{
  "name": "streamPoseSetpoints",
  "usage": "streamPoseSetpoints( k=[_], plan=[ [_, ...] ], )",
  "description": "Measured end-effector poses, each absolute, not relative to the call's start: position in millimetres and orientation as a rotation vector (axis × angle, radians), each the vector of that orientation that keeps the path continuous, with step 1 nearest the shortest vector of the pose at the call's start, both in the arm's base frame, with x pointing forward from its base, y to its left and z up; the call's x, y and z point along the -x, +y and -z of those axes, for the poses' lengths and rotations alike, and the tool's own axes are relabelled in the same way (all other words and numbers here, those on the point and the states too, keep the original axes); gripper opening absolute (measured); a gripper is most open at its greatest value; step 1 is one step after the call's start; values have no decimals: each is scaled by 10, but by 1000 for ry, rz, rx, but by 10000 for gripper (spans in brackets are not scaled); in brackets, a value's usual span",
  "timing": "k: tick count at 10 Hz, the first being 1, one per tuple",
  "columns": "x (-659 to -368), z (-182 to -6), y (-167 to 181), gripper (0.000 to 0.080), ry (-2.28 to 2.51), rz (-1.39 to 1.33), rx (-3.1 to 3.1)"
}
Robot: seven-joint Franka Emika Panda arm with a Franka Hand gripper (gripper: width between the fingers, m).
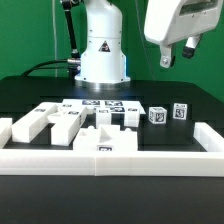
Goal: Assemble chair
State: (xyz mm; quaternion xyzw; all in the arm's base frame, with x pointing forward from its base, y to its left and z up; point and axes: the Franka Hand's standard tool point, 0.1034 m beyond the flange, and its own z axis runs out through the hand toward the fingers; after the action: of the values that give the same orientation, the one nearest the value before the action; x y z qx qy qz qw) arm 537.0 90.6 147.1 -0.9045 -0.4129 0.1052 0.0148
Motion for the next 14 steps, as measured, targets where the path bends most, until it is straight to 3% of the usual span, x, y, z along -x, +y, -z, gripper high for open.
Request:
streamPoseSetpoints(
  k=[5,9,14],
  plan=[
    [-5383,-1464,888,649,-1288,-323,2812],
    [-5540,-1201,440,649,-1297,-256,2809],
    [-5554,-1166,400,649,-998,-262,2944]
  ],
)
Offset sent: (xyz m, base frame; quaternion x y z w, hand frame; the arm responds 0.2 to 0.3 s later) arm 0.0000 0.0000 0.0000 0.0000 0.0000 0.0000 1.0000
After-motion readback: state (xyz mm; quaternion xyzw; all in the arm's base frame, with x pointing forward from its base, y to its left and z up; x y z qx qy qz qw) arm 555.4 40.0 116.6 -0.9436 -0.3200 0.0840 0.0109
